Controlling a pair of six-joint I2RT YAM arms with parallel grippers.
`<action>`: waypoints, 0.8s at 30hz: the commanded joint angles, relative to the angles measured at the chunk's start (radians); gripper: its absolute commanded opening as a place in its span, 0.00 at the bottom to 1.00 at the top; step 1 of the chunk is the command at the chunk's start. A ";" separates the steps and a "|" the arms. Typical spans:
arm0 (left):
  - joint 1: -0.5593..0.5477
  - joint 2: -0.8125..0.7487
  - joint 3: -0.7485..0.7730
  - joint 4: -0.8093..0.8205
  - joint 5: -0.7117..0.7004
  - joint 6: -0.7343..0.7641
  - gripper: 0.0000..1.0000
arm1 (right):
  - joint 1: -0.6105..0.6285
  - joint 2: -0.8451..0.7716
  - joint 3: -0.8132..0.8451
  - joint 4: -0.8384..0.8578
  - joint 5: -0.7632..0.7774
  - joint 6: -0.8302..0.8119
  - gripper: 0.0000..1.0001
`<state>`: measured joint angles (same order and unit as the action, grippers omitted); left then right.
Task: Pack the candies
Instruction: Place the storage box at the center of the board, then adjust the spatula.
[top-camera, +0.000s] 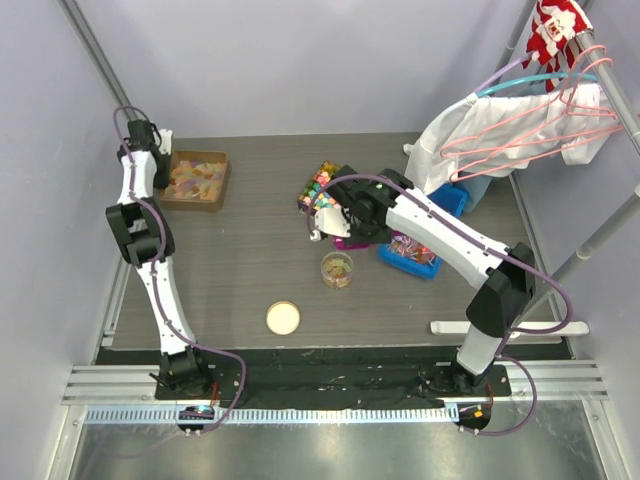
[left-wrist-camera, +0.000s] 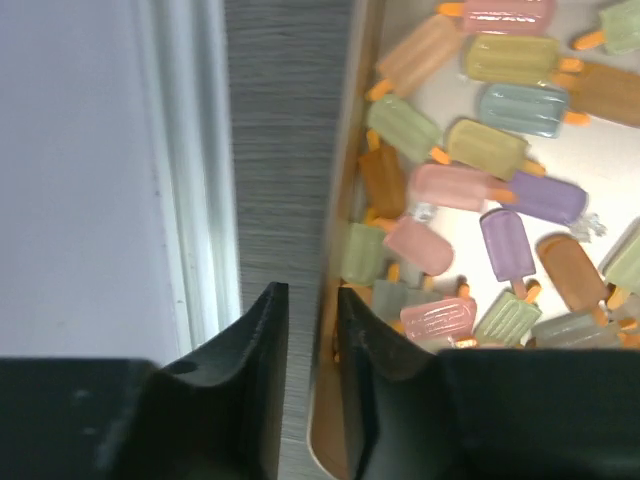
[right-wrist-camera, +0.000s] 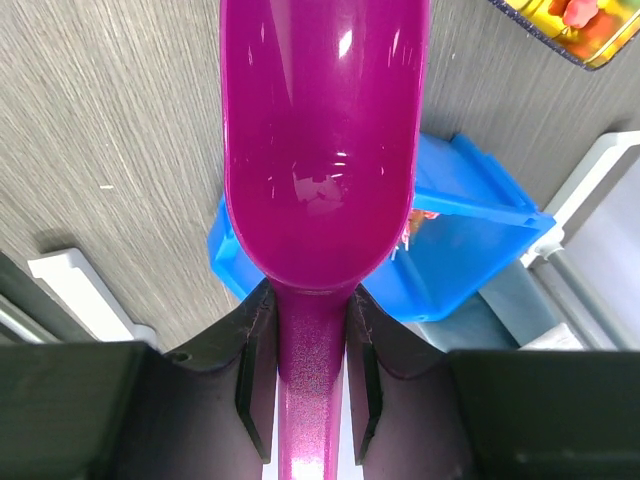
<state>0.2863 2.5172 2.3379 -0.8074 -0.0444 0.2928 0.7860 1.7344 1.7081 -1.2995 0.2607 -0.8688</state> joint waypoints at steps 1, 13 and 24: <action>0.024 0.014 0.049 0.076 -0.104 0.045 0.34 | -0.011 -0.062 0.019 0.011 -0.061 0.013 0.01; 0.025 -0.280 -0.115 0.129 0.151 -0.079 0.77 | -0.060 -0.118 -0.059 0.221 -0.161 0.060 0.01; -0.179 -0.830 -0.585 0.152 0.770 -0.135 0.90 | -0.057 -0.095 -0.117 0.609 -0.289 0.260 0.01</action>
<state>0.2398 1.8484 1.9057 -0.6930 0.4049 0.1646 0.7242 1.6436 1.5764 -0.8902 0.0578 -0.7151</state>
